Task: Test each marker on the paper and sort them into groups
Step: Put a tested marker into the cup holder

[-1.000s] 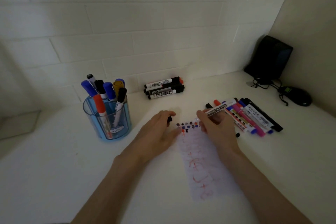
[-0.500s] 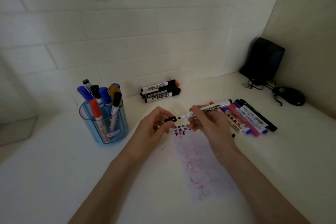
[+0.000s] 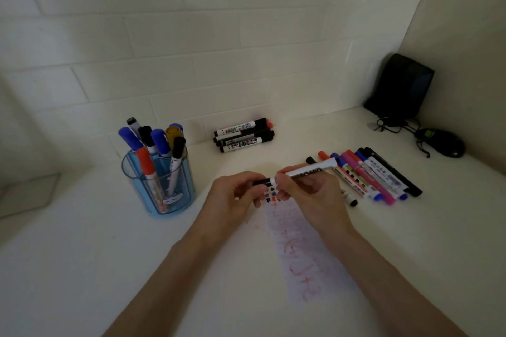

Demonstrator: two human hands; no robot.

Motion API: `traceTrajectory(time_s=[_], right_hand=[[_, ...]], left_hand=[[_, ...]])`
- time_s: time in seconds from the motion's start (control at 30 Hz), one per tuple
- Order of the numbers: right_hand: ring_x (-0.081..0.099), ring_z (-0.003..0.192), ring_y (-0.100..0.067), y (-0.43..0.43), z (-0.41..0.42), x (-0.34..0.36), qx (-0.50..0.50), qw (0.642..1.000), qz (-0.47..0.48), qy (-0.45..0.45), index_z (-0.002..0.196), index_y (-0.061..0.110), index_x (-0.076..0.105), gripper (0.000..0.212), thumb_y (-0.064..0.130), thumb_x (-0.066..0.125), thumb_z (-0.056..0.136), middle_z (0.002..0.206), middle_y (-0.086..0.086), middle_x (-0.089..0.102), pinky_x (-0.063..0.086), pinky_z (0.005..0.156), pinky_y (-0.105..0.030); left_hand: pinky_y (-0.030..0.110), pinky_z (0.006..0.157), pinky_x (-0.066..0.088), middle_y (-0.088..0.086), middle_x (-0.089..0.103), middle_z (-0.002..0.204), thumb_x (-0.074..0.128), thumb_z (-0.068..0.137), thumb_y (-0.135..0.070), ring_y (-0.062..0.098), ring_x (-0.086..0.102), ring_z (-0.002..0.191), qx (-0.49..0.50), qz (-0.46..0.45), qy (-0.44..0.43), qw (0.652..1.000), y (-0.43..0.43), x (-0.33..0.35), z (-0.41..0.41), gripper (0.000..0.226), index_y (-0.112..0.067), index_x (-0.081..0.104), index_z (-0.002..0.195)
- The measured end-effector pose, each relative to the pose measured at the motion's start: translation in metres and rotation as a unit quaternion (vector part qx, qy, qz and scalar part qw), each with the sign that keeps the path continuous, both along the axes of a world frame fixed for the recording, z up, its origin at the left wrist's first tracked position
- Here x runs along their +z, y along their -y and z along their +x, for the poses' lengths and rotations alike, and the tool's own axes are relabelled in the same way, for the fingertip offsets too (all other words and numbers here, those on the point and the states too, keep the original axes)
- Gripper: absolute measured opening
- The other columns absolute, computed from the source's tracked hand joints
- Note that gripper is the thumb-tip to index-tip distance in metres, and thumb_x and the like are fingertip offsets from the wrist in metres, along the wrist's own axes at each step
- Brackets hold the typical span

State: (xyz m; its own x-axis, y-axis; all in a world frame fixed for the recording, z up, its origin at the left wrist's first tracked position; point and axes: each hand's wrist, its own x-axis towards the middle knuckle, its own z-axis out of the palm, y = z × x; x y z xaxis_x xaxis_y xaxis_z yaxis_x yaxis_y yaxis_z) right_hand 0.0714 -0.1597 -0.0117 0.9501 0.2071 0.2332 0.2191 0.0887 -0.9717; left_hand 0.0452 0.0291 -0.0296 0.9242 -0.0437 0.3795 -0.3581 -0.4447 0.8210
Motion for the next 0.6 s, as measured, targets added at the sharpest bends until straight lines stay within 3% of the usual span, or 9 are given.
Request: traceTrajectory(time_s=[0.1,0.3,0.47,0.6], right_hand=[[0.075,0.07,-0.021,-0.002,-0.001,-0.001,-0.005,1.0,0.011,0.004,0.091,0.016,0.08,0.001,0.016,0.079,0.091,0.078,-0.011,0.077,0.059,0.07,-0.022],[0.07,0.07,-0.021,-0.004,0.001,0.009,0.028,0.996,0.064,-0.06,0.097,0.015,0.082,0.031,0.041,0.08,0.081,0.086,-0.012,0.077,0.059,0.072,-0.027],[0.058,0.064,-0.014,0.0,0.006,0.012,0.026,0.983,0.126,-0.133,0.112,0.022,0.08,0.049,0.053,0.08,0.073,0.083,-0.001,0.066,0.055,0.067,-0.023],[0.055,0.067,-0.015,-0.004,0.003,0.009,0.006,0.988,0.093,-0.126,0.112,0.024,0.079,0.053,0.061,0.077,0.074,0.084,-0.003,0.06,0.054,0.071,-0.026]], left_hand=[[0.021,0.064,0.049,-0.01,0.068,0.073,0.062,0.097,-0.02,0.012,0.063,0.063,0.013,-0.016,0.008,1.0,0.003,0.001,-0.002,0.014,-0.029,0.073,0.1],[0.033,0.065,0.053,-0.007,0.068,0.078,0.065,0.097,-0.024,0.017,0.063,0.069,0.043,-0.026,0.041,0.998,0.013,0.022,-0.015,0.005,-0.023,0.069,0.099],[0.02,0.073,0.055,-0.01,0.069,0.096,0.065,0.092,-0.026,0.016,0.067,0.087,0.111,-0.064,0.111,0.985,-0.009,0.067,-0.039,0.011,-0.024,0.067,0.103],[0.024,0.081,0.056,-0.005,0.073,0.099,0.064,0.095,-0.031,0.017,0.072,0.093,0.161,-0.077,0.186,0.966,-0.047,0.107,-0.071,0.014,-0.025,0.07,0.106]])
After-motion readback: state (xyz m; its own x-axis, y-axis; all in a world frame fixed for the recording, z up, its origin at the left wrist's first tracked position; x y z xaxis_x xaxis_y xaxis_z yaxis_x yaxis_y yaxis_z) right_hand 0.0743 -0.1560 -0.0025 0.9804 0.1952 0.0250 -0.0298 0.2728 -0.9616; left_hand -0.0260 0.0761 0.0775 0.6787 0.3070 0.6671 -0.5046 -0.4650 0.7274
